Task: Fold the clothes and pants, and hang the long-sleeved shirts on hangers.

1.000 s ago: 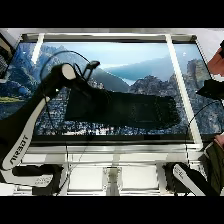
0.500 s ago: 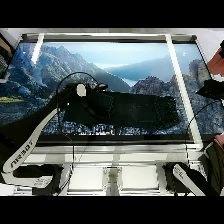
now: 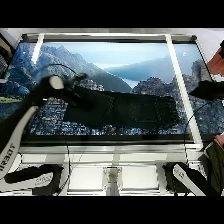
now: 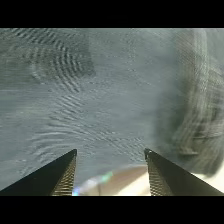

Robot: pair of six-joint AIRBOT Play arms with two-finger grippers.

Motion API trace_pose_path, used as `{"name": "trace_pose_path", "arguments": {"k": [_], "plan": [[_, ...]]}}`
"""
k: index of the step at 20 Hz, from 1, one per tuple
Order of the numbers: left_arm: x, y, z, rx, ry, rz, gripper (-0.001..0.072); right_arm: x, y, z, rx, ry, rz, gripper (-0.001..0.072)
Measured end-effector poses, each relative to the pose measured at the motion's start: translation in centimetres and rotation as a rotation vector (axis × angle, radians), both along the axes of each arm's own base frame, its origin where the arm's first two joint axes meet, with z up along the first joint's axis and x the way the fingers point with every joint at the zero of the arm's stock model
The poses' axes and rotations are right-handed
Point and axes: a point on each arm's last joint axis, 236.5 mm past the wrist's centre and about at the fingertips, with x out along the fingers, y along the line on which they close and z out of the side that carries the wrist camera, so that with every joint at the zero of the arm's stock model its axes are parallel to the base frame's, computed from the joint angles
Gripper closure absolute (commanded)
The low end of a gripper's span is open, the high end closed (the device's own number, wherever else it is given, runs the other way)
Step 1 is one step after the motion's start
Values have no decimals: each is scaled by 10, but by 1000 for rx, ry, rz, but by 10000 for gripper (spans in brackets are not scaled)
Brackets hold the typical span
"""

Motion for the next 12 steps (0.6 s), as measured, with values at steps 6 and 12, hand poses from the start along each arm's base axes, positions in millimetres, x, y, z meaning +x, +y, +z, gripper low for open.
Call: {"name": "trace_pose_path", "arguments": {"k": [6, 12], "plan": [[42, 117, 0, -14, -20, 362, 9, 13, 117, -68, 209, 46, 216, 161], [52, 143, -47, -38, 82, 477, 9, 26, 230, -158, 360, 205, 290, 89]]}}
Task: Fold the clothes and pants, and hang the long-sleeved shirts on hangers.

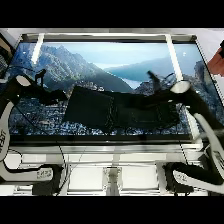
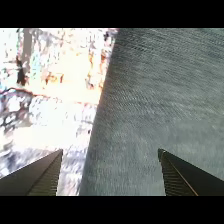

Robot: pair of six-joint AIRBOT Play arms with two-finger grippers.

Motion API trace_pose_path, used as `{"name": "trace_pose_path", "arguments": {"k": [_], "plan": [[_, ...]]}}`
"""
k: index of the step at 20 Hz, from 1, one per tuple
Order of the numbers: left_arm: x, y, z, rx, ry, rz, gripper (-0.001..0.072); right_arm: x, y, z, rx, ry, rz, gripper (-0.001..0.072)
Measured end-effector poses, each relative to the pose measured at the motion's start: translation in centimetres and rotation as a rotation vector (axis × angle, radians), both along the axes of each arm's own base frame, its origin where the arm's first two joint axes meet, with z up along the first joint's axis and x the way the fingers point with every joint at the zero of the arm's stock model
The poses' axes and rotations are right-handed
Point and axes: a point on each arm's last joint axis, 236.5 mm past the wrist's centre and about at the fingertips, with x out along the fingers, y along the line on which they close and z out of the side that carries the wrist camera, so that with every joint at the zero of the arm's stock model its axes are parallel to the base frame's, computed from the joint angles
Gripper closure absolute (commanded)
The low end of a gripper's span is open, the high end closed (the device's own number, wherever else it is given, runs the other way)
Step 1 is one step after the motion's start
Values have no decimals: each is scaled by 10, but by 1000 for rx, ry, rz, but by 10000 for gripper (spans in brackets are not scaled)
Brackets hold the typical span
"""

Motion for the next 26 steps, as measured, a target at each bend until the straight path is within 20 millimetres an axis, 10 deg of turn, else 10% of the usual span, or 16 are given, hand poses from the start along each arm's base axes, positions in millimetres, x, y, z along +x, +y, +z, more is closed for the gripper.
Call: {"name": "trace_pose_path", "arguments": {"k": [6, 13, 16, 19, 26], "plan": [[10, -10, -24, -88, 32, 50, 9, 27, 61, -57, 98, 106, -41, 91], [16, -23, -28, -100, 17, 32, 11, 51, 75, -91, 58, 136, -83, 114], [19, -32, -29, -96, 5, 15, 19, 52, 85, -97, 42, 122, -86, 297], [19, -40, -36, -94, 12, 1, 19, 56, 101, -94, 33, 70, -81, 669], [20, -40, -43, -93, 22, 3, 19, 91, 130, -29, -1, -194, 61, 700]]}}
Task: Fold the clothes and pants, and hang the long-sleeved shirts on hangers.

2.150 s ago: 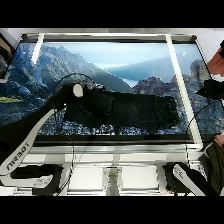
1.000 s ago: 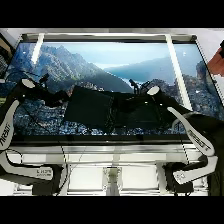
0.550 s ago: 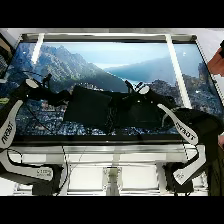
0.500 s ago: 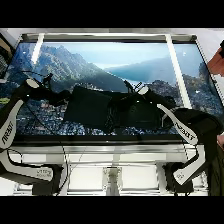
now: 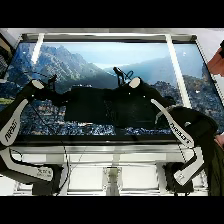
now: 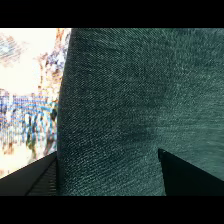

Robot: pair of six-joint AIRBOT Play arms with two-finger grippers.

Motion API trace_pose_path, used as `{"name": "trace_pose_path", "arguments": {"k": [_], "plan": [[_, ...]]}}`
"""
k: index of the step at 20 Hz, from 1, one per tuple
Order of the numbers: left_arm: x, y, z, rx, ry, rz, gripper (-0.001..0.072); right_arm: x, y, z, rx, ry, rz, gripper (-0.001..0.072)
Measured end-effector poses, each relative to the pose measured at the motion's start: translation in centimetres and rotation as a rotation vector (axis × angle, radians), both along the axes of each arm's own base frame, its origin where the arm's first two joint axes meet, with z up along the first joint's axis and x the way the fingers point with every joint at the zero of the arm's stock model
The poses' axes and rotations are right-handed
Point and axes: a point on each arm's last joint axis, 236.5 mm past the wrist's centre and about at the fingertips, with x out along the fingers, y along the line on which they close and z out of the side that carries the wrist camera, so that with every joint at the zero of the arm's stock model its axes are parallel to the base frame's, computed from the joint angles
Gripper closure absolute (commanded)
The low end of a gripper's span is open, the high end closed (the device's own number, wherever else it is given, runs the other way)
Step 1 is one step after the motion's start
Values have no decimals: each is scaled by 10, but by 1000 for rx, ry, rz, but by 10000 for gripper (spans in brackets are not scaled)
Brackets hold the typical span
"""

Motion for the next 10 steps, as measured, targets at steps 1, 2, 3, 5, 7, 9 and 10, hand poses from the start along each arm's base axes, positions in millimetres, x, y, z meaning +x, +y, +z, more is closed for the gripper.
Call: {"name": "trace_pose_path", "arguments": {"k": [1, 2, 3, 5, 7, 9, 10], "plan": [[0, 0, 0, 0, 0, 2, 19, 0, 1, 4, -36, -26, 23, 699], [1, 1, 0, 1, -1, 4, 19, -1, 0, 5, -83, -43, 37, 698], [1, 1, -1, 1, -2, 5, 19, -1, -2, 2, -125, -49, 40, 687], [1, 2, -1, 1, -3, 7, 19, -1, -8, -6, -192, -35, 25, 687], [2, 2, -1, 2, -4, 7, 19, 1, -18, -17, -240, -6, -3, 587], [2, 2, -1, 2, -4, 8, 19, 6, -32, -26, -283, 19, -36, 386], [2, 3, -1, 3, -4, 7, 19, 12, -41, -29, -302, 24, -60, 364]]}}
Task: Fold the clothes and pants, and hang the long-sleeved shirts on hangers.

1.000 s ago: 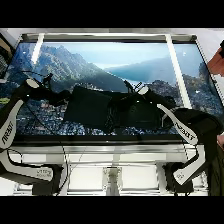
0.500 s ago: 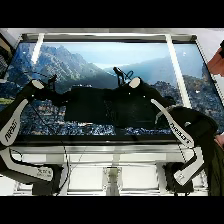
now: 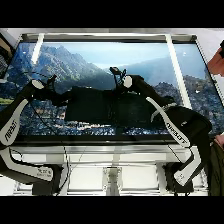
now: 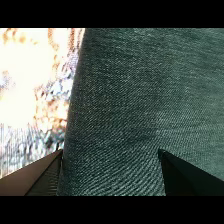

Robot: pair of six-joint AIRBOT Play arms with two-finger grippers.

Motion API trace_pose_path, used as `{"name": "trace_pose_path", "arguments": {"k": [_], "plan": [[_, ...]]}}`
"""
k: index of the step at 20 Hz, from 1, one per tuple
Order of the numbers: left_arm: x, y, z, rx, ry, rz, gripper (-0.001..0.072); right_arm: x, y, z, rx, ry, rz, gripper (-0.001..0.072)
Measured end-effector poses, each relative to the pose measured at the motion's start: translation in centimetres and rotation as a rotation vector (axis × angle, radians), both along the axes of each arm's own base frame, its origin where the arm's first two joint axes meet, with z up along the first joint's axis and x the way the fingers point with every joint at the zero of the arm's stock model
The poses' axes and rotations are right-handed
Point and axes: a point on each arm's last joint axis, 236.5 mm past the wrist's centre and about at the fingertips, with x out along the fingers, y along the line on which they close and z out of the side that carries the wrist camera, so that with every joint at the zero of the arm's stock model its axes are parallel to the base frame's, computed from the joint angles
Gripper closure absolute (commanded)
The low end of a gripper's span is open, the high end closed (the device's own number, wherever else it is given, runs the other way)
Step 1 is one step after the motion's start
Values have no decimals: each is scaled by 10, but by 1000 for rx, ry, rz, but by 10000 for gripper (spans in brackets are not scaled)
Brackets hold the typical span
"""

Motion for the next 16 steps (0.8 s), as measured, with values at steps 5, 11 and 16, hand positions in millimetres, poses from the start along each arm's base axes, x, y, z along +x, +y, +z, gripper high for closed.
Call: {"name": "trace_pose_path", "arguments": {"k": [5, 11, 16], "plan": [[0, 3, 1, 15, -4, -7, 19, 13, -48, -9, -79, 52, -86, 159], [-3, 5, 6, 51, -6, -31, 53, 9, -78, 7, -123, 79, -60, 159], [-14, -4, -10, 48, 61, -57, 579, 18, -81, 48, -117, 0, -21, 159]]}}
